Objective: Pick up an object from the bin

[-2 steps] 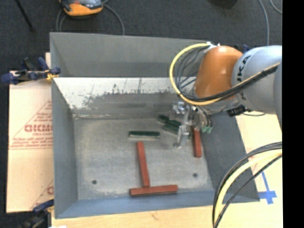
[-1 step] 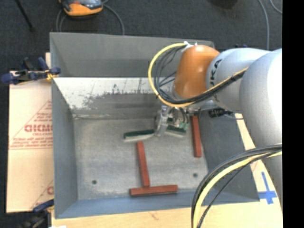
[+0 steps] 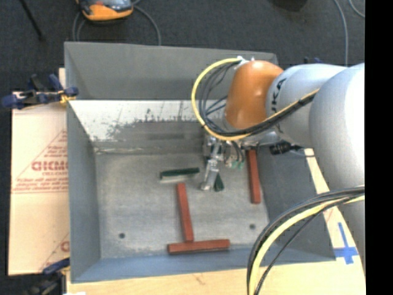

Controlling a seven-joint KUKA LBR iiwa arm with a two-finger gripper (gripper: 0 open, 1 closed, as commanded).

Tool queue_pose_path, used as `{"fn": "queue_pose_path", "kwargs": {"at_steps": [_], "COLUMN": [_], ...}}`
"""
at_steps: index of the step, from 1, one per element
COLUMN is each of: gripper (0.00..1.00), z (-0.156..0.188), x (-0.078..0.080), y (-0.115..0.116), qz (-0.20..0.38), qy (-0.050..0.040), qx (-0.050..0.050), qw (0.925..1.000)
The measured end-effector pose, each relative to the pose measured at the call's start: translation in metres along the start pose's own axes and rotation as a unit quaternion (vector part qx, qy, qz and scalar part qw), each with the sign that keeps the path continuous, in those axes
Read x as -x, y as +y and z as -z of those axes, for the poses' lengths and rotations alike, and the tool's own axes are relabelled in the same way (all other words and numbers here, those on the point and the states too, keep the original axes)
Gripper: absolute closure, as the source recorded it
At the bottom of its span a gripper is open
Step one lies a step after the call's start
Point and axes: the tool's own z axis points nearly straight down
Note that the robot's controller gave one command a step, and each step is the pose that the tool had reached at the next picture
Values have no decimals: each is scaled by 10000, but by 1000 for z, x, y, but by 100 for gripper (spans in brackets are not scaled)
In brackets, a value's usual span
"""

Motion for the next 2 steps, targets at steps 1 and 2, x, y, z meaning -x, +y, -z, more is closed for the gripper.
{"fn": "queue_pose_path", "kwargs": {"at_steps": [1,2], "gripper": [100,0], "z": [2,0], "x": [2,0], "y": [0,0], "qz": [5,10], "qy": [-47,-7], "qx": [5,-4], "qw": [10000,10000]}}
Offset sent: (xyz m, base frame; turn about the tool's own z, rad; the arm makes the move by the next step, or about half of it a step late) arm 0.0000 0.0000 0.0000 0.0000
